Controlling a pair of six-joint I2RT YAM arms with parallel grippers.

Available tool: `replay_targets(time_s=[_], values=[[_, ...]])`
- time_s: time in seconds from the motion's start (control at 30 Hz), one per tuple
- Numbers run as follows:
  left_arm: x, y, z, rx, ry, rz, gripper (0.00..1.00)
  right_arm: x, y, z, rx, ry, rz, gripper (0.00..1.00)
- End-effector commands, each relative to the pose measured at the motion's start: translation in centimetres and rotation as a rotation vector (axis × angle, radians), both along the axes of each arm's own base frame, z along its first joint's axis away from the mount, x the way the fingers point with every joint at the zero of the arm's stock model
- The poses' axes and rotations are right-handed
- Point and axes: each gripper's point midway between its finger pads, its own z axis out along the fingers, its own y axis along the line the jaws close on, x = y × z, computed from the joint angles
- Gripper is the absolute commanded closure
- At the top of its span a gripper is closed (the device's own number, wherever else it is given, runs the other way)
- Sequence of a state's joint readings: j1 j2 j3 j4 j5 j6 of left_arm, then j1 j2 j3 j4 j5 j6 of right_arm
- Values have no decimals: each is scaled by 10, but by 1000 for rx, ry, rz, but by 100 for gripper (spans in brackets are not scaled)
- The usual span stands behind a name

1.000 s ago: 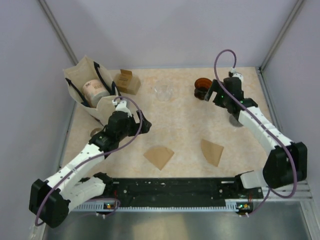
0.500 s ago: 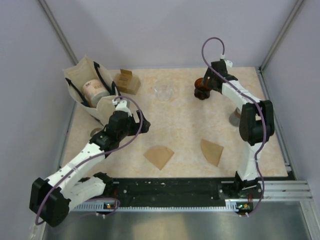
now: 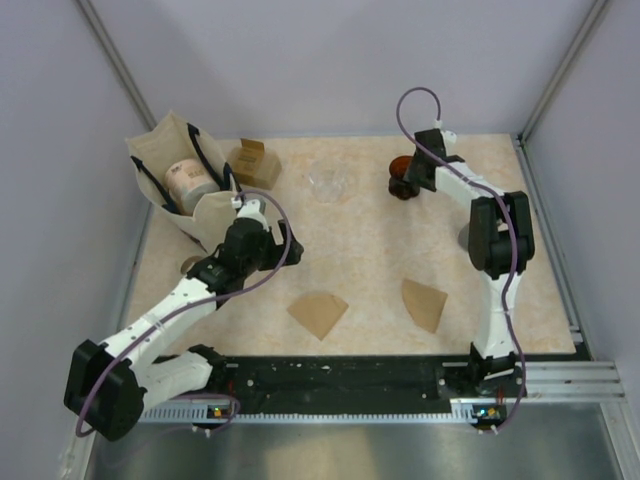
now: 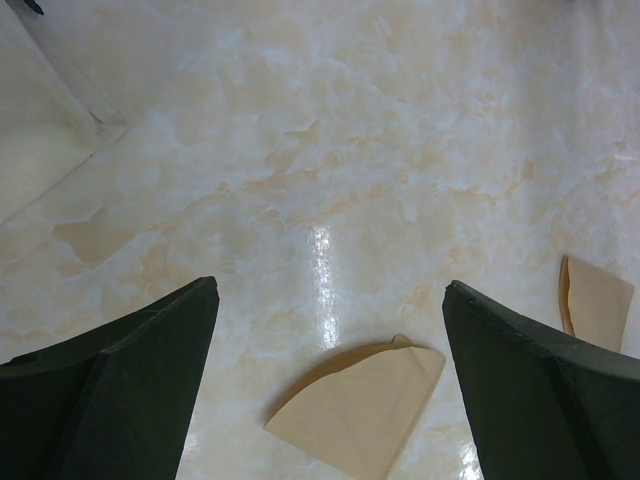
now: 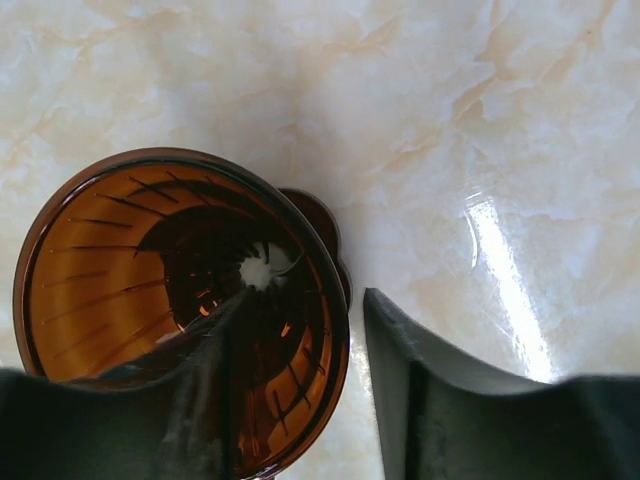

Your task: Place the coffee filter in the dripper

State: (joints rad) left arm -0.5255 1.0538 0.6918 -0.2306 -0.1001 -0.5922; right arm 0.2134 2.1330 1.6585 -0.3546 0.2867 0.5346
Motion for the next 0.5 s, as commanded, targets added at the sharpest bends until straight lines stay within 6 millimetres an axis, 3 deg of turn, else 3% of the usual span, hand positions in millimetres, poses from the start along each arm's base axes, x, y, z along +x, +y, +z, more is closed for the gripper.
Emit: replay_targets(time_s=[0.0,0.1,0.3,0.47], values=[[15,-10,27,-48,-77,-9,1,18,2,38,29,-112,-14,61],[15,-9,27,-52,-76,5,1,17,3,44,29,-124,14,84],[19,-17,28,-80,-63,-9,1,13,10,59,61,-140,51,92],[21,-24,25,-94,-40,-21,1,1,17,84,83,-163,110,99]])
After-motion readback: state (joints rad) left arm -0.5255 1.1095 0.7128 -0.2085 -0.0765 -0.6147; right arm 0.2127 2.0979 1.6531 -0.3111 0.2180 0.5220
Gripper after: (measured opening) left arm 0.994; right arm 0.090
